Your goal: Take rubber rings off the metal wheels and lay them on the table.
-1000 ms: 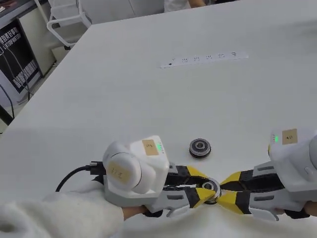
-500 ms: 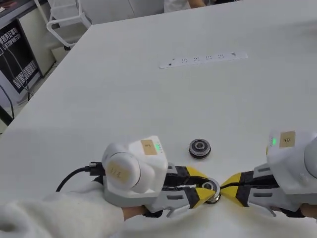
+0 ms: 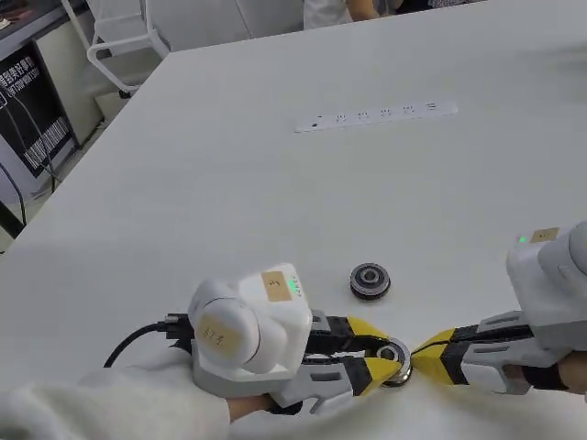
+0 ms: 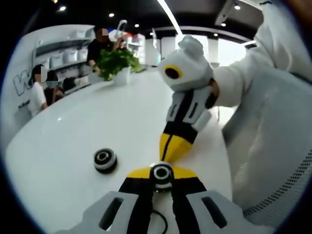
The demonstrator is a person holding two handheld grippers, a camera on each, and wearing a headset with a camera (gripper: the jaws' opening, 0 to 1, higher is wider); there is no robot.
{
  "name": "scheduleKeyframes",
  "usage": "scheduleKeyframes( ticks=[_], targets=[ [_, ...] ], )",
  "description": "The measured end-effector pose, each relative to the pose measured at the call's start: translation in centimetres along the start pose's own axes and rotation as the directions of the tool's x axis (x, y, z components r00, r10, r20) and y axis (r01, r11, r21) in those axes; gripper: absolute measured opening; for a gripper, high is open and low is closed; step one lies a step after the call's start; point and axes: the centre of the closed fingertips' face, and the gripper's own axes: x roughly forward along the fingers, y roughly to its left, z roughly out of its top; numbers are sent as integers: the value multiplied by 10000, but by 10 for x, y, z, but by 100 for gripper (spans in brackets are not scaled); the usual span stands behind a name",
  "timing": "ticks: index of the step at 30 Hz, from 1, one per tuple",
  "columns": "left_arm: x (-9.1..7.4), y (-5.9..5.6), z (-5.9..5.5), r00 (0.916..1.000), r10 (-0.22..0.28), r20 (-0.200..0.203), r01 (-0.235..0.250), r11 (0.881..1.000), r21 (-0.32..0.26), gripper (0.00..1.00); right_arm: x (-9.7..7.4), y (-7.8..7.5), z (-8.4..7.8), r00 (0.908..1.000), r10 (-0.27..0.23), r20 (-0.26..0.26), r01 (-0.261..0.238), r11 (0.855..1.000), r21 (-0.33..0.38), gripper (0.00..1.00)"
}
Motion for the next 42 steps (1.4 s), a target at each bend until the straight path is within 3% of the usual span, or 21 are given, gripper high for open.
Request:
scheduleKeyframes(
  ticks=[1, 4, 6, 9, 10, 13, 14, 15, 18, 22, 24, 28, 31, 37, 41, 42],
  targets=[
    [0, 0, 0, 10000, 6, 2, -6, 10000, 35, 14, 0, -1, 0, 10000, -8, 83, 8, 10000, 35, 0],
    [0, 0, 0, 10000, 8, 17, -8, 10000, 72, 14, -1, 0, 0, 9989, -66, 463, -2, 9894, 1450, 0],
    [0, 0, 0, 10000, 9, 38, -9, 10000, 63, 14, -3, -2, 2, 9977, 23, 675, -154, 9809, 1939, 0],
    [-1, -1, 0, 10000, 17, 44, -17, 10000, 71, 14, -6, 1, 5, 9955, 235, 921, -475, 9623, 2679, 0],
    [-1, -1, 0, 10000, 17, 48, -18, 10000, 70, 14, -8, 2, 10, 9915, 327, 1256, -703, 9487, 3082, 0],
    [-1, -1, -1, 10000, 22, 69, -23, 10000, 74, 14, -10, 6, 10, 9871, 653, 1461, -1176, 9153, 3853, 0],
    [-1, -1, -1, 10000, 22, 74, -23, 10000, 70, 14, -9, 5, 10, 9866, 578, 1528, -1114, 9223, 3700, 0],
    [-1, -1, -1, 10000, 23, 74, -24, 10000, 73, 14, -10, 8, 11, 9836, 666, 1674, -1293, 9078, 3991, 0],
    [-2, -1, -1, 10000, 23, 77, -23, 10000, 66, 14, -10, 10, 12, 9801, 784, 1823, -1506, 8922, 4258, 0],
    [-2, -1, -1, 9999, -24, 123, 25, 10000, -89, 14, -10, 13, 15, 9823, 736, 1724, -1412, 8954, 4223, 0],
    [-2, -1, -1, 10000, -22, 89, 22, 10000, -21, 14, -11, 15, 15, 9836, 700, 1659, -1306, 9118, 3894, 0],
    [-2, -1, -1, 10000, -7, 75, 6, 10000, 25, 13, -11, 20, 19, 9812, 912, 1700, -1504, 9135, 3781, 0],
    [-2, -1, -1, 10000, -5, 66, 4, 10000, 51, 13, -10, 20, 18, 9830, 905, 1599, -1433, 9224, 3586, 0],
    [-2, -1, -2, 10000, -7, 70, 6, 10000, 77, 13, -9, 22, 19, 9815, 1013, 1625, -1536, 9231, 3525, 0],
    [-2, -1, -2, 10000, -3, 70, 2, 10000, 95, 13, -8, 31, 24, 9719, 1456, 1848, -2044, 9115, 3569, 0],
    [-2, -1, -2, 10000, 1, 72, -2, 10000, 98, 13, -5, 30, 23, 9773, 1281, 1687, -1780, 9284, 3262, 0]
  ],
)
